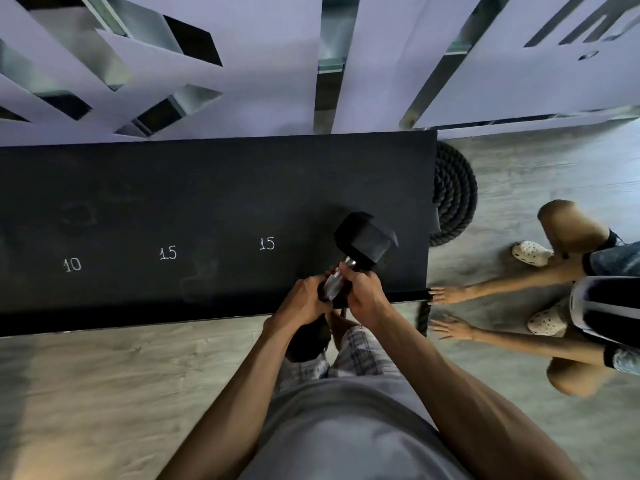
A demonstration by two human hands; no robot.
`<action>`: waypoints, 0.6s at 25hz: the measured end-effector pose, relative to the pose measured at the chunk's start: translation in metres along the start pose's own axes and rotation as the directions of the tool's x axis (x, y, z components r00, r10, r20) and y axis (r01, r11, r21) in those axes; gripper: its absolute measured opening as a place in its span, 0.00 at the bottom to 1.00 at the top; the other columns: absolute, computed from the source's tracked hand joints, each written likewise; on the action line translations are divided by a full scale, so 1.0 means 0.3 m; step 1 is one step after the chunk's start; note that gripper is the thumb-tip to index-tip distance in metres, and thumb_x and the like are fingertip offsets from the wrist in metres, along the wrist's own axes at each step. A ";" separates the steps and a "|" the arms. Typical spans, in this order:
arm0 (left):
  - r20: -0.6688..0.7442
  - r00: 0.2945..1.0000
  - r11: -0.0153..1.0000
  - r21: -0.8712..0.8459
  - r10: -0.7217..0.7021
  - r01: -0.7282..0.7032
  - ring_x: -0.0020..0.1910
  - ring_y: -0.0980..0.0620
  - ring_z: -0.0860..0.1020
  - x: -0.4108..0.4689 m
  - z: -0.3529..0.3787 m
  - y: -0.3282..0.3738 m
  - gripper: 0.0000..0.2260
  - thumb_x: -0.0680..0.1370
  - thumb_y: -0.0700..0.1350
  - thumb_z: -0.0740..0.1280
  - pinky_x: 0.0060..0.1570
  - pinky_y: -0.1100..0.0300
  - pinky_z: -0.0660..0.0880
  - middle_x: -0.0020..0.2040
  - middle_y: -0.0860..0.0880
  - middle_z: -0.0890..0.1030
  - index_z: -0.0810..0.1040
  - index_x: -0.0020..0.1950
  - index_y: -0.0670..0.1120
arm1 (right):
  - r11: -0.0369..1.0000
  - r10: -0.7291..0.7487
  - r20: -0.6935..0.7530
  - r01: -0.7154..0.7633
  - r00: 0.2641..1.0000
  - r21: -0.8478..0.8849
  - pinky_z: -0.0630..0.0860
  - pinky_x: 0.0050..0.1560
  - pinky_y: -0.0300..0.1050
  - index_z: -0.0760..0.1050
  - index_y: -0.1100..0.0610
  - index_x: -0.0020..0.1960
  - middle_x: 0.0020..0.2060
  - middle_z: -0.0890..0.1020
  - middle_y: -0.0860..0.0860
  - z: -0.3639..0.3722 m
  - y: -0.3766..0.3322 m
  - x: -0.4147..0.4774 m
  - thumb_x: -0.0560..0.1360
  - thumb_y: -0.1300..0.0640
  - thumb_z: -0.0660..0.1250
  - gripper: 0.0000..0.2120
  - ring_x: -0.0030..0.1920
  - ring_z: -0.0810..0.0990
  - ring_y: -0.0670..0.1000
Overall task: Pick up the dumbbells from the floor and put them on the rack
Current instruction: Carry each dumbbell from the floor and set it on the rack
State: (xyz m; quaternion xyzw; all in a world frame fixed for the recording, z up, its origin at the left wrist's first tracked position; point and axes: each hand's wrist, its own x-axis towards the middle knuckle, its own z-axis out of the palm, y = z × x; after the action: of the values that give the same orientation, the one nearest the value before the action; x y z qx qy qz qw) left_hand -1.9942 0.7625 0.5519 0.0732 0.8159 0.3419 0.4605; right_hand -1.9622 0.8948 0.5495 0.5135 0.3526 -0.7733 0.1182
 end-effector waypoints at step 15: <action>-0.073 0.990 0.991 -0.067 -0.117 0.112 0.57 0.45 0.81 0.369 0.021 0.100 0.20 0.74 0.41 0.73 0.50 0.59 0.74 0.58 0.44 0.83 0.77 0.65 0.46 | 0.994 0.006 0.085 0.003 0.996 -0.112 0.78 0.51 0.44 0.73 0.65 0.65 0.53 0.82 0.58 -0.021 -0.258 0.279 0.78 0.63 0.65 0.16 0.57 0.80 0.56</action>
State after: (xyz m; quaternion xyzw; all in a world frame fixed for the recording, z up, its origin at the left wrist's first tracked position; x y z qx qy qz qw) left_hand -2.0577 0.8363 0.4909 -0.0015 0.8247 0.3431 0.4495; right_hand -2.0370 0.9700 0.5073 0.4730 0.3895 -0.7735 0.1624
